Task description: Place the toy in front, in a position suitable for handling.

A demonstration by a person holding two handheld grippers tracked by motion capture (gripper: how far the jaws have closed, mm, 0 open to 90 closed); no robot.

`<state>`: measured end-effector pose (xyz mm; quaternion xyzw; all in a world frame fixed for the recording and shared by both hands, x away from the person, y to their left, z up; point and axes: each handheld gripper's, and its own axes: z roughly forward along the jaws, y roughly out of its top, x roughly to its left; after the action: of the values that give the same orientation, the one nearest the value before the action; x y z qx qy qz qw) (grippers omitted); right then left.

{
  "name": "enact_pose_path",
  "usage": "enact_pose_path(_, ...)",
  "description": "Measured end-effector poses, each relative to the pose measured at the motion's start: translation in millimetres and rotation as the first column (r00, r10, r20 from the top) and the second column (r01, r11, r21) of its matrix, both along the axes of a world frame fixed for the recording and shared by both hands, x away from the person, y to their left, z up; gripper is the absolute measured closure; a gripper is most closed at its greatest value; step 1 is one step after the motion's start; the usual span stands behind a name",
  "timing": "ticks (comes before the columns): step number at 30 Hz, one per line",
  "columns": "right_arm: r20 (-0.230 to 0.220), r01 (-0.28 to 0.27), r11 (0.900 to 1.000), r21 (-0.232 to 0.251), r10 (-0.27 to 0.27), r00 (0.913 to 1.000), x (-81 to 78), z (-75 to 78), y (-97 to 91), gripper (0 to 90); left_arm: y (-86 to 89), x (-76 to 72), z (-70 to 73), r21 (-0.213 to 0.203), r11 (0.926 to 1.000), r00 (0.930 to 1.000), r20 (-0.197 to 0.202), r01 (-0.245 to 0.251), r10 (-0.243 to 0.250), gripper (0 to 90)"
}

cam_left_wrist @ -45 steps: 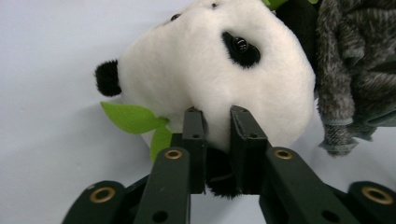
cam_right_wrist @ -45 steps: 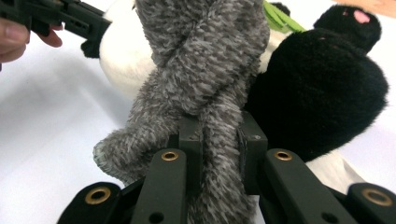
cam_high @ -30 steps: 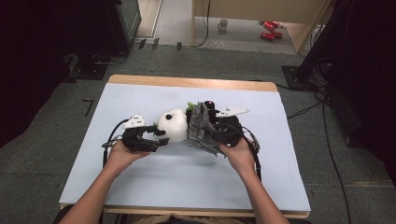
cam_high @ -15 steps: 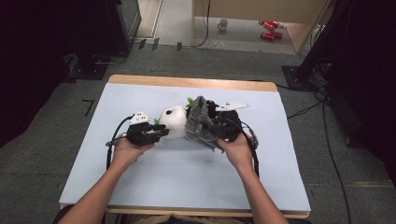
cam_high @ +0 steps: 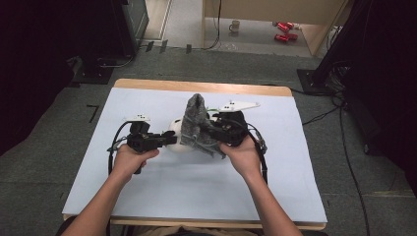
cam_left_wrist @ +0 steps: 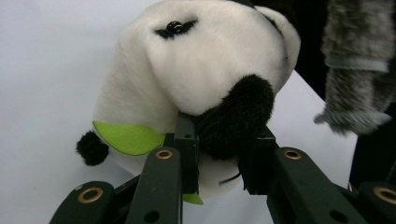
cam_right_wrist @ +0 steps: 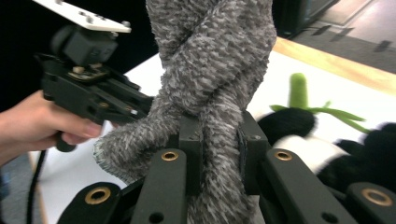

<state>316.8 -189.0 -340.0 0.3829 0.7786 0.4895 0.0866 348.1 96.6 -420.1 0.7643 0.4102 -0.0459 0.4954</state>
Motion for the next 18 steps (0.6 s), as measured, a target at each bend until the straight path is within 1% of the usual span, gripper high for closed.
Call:
enact_pose_path(1, -0.007, -0.008, 1.0000, -0.002, 0.008, 0.9999, 0.9, -2.1, 4.9, 77.1, -0.4, -0.2, -0.4, 0.007, 0.9999, 0.9999, 0.010, -0.007, 0.007, 72.3)
enact_pose_path(2, -0.022, -0.021, 0.9997, -0.014, 0.021, 0.9995, 4.3, -8.5, 15.1, 77.1, -0.6, -0.3, -0.6, 0.012, 0.9998, 0.9997, 0.021, -0.015, 0.015, 71.5)
enact_pose_path(3, -0.022, -0.021, 0.9997, -0.014, 0.021, 0.9995, 4.3, -8.5, 15.1, 77.1, -0.6, -0.2, -0.9, 0.013, 0.9997, 0.9993, 0.031, -0.022, 0.022, 71.5)
enact_pose_path(6, -0.045, -0.036, 0.9989, -0.031, 0.035, 0.9984, 11.2, -20.1, 29.2, 77.1, -0.5, 1.8, -2.1, 0.002, 0.9994, 0.9991, 0.025, -0.034, 0.034, 71.1)
enact_pose_path(7, -0.052, -0.039, 0.9985, -0.038, 0.037, 0.9979, 13.3, -23.9, 33.3, 77.0, -0.5, 2.3, -2.6, 0.003, 0.9993, 0.9990, 0.024, -0.038, 0.038, 71.0)
enact_pose_path(8, -0.068, -0.047, 0.9979, -0.045, 0.044, 0.9967, 17.3, -31.4, 40.4, 77.1, -0.6, 2.4, -2.9, 0.010, 0.9989, 0.9987, 0.024, -0.046, 0.046, 70.6)
enact_pose_path(10, -0.067, -0.045, 0.9979, -0.047, 0.042, 0.9969, 18.5, -34.4, 42.7, 77.0, -0.1, 2.9, -4.2, 0.028, 0.9979, 0.9981, 0.023, -0.058, 0.058, 70.4)
enact_pose_path(11, -0.063, -0.037, 0.9971, -0.066, 0.033, 0.9975, 20.4, -38.1, 44.4, 77.0, 0.8, 3.3, -5.1, 0.028, 0.9977, 0.9979, 0.019, -0.063, 0.062, 69.9)
enact_pose_path(12, -0.063, -0.037, 0.9971, -0.066, 0.033, 0.9975, 20.4, -38.1, 44.4, 77.0, 1.5, 3.6, -5.9, 0.027, 0.9975, 0.9978, 0.016, -0.065, 0.064, 69.9)
enact_pose_path(13, -0.059, -0.035, 0.9966, -0.075, 0.031, 0.9978, 21.1, -39.2, 44.3, 77.0, 1.9, 3.8, -6.4, 0.029, 0.9972, 0.9976, 0.015, -0.069, 0.068, 69.7)
enact_pose_path(14, -0.059, -0.028, 0.9952, -0.094, 0.022, 0.9980, 22.2, -40.2, 42.4, 77.0, 2.0, 4.2, -6.7, 0.031, 0.9969, 0.9974, 0.013, -0.072, 0.071, 69.5)
enact_pose_path(15, -0.059, -0.028, 0.9952, -0.094, 0.022, 0.9980, 22.2, -40.2, 42.4, 77.0, 2.0, 4.5, -6.8, 0.033, 0.9966, 0.9971, 0.013, -0.075, 0.075, 69.5)
enact_pose_path(18, -0.056, -0.008, 0.9920, -0.126, 0.001, 0.9984, 22.8, -40.8, 37.6, 76.9, 2.7, 5.8, -7.9, 0.042, 0.9957, 0.9964, 0.017, -0.083, 0.082, 69.5)
